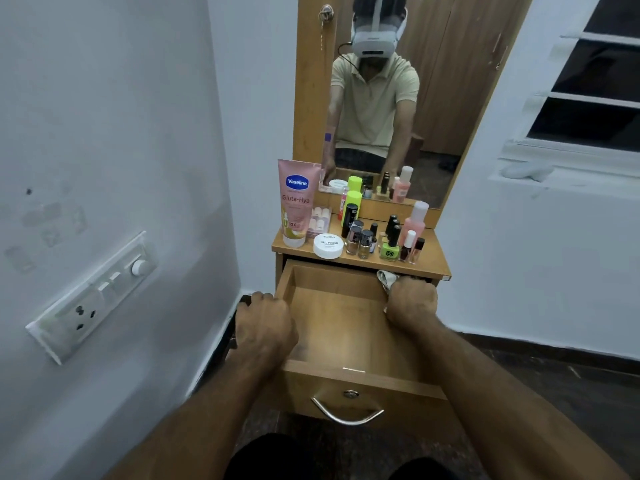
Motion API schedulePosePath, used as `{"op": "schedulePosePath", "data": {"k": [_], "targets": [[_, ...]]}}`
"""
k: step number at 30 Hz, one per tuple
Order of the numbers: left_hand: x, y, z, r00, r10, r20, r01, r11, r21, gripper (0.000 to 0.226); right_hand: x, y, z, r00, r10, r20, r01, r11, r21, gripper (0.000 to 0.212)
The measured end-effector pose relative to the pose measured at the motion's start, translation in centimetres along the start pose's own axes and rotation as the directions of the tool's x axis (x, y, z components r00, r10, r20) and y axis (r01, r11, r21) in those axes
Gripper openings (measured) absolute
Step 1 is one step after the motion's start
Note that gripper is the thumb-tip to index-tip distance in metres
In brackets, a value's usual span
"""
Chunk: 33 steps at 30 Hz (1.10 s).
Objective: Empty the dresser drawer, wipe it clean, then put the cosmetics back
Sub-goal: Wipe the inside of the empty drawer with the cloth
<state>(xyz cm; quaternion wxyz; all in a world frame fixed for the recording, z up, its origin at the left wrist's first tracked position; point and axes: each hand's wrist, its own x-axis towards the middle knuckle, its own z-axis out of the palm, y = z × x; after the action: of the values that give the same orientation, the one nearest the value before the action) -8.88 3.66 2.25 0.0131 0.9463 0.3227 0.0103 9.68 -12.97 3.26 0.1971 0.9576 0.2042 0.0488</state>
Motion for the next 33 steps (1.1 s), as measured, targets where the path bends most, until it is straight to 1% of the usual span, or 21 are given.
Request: {"op": "schedulePosePath", "data": {"k": [2,5,9,13,16,20,23,28,30,33], "targets": [[-0.1,-0.3,0.6,1.000,-0.013,-0.028,0.011,0.999,-0.052,0.036,0.3,-0.2,0.1,0.999,-0.036,0.008,0.037,0.997,-0.062,0.022],[0.0,-0.7,0.9,0.999,-0.011,-0.045,0.007,0.996,-0.084,0.039,0.8,-0.4,-0.5,0.998,-0.045,0.035,0.049,0.991,-0.121,0.020],[-0.1,-0.7,0.8,0.999,-0.013,-0.033,0.010,0.995,-0.100,0.040,1.2,-0.2,-0.8,0.996,0.000,0.086,0.003,0.999,-0.036,0.019],[-0.1,-0.5,0.8,0.999,0.000,-0.037,-0.003,0.997,-0.083,0.043,1.0,0.3,-0.4,0.993,0.072,0.093,-0.080,0.993,0.086,0.018],[-0.1,-0.7,1.0,0.999,0.011,-0.051,-0.015,0.997,-0.073,0.045,0.6,0.5,-0.8,0.993,0.080,0.086,-0.084,0.996,0.035,0.018],[0.0,-0.8,1.1,0.999,0.020,-0.040,-0.024,0.996,-0.089,0.046,0.4,1.0,-1.7,0.990,0.051,0.130,-0.045,0.998,-0.048,0.023],[0.0,-0.7,1.1,0.999,0.025,-0.043,-0.028,0.996,-0.085,0.047,0.4,1.4,-2.0,0.990,0.032,0.139,-0.031,0.999,-0.009,0.024],[-0.1,-0.6,1.2,0.999,0.022,-0.045,-0.025,0.997,-0.073,0.049,-0.6,1.6,-1.6,0.988,0.079,0.134,-0.097,0.985,0.139,0.022],[-0.2,-0.7,1.3,0.998,0.022,-0.051,-0.026,0.997,-0.077,0.049,-1.1,1.9,-1.7,0.986,0.090,0.139,-0.112,0.982,0.155,0.024],[-0.3,-1.0,1.3,0.998,0.018,-0.062,-0.023,0.996,-0.088,0.048,-1.7,2.1,-2.2,0.987,0.065,0.150,-0.083,0.990,0.116,0.025]]}}
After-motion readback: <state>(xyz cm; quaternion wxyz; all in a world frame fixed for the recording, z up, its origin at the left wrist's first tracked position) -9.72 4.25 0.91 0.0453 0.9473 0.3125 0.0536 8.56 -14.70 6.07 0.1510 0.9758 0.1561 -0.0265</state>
